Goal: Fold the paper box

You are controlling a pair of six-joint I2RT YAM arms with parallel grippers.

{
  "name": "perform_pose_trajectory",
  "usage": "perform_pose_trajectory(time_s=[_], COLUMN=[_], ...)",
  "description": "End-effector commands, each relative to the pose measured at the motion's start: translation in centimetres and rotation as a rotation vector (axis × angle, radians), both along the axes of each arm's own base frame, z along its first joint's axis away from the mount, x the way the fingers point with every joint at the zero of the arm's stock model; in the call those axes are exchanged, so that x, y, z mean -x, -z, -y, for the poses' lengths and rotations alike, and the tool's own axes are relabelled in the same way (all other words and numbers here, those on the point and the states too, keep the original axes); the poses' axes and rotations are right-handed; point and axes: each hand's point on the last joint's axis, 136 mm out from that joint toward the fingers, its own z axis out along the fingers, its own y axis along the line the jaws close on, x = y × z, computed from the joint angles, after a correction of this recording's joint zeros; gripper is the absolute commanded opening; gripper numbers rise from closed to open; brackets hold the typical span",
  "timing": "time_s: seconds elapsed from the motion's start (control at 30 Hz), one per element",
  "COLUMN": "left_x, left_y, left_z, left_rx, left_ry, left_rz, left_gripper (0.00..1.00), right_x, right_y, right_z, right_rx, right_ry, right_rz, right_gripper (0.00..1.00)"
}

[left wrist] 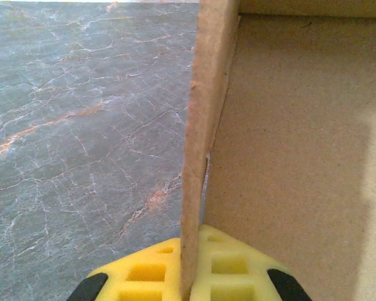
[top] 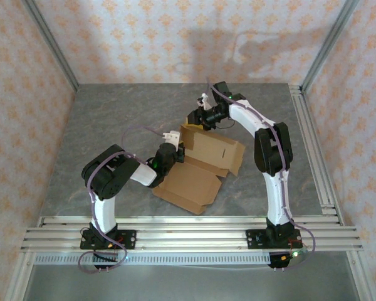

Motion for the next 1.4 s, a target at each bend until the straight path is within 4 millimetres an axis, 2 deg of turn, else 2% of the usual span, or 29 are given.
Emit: perform_pose_trajectory(time_s=[0.0,0.17,0.37,0.5,0.57,0.8,0.9,0.97,1.07,1.23,1.37], left_x=[-0.8,-0.9,-1.1,-1.1,-1.1,-1.1,-1.2,-1.2,-1.2,-1.0,-0.9], left_y=[0.1,0.2,0.3,0.4,0.4,0.6,0.6,0.7,0.8,1.0,0.9], left_z=[0.1,0.1,0.0,0.1,0.1,-0.1,-0.1,-0.1,0.0,0.0,-0.2], left_rx=[0.018,0.017,0.019,0.022,0.022,0.025,0.028,0.028,0.026,0.028,0.028], left_ry=[-0.018,-0.024,-0.032,-0.033,-0.033,-0.040,-0.039,-0.038,-0.034,-0.027,-0.030], left_rz=[-0.005,-0.009,-0.018,-0.022,-0.023,-0.028,-0.033,-0.035,-0.036,-0.028,-0.011], left_gripper=[0.00,0.00,0.00,0.01,0.06,0.08,0.06,0.00,0.00,0.00,0.00], right_x=[1.9,2.4,2.7,2.6,2.6,1.9,2.2,2.4,2.3,1.2,-0.4], right_y=[-1.0,0.4,1.1,0.9,0.7,-0.6,-0.5,-0.6,-1.1,-2.4,-3.8], right_z=[-0.3,0.3,0.7,0.7,0.7,0.2,0.2,0.2,0.2,1.0,2.8], right_rx=[-0.022,0.041,0.131,0.154,0.162,0.125,0.129,0.130,0.133,0.176,0.234], right_ry=[-0.048,-0.072,-0.102,-0.109,-0.110,-0.091,-0.098,-0.105,-0.099,-0.034,0.081], right_rz=[-0.004,0.016,0.068,0.096,0.108,0.145,0.141,0.142,0.159,0.236,0.324], right_gripper=[0.41,0.39,0.38,0.37,0.37,0.37,0.37,0.37,0.37,0.47,0.62])
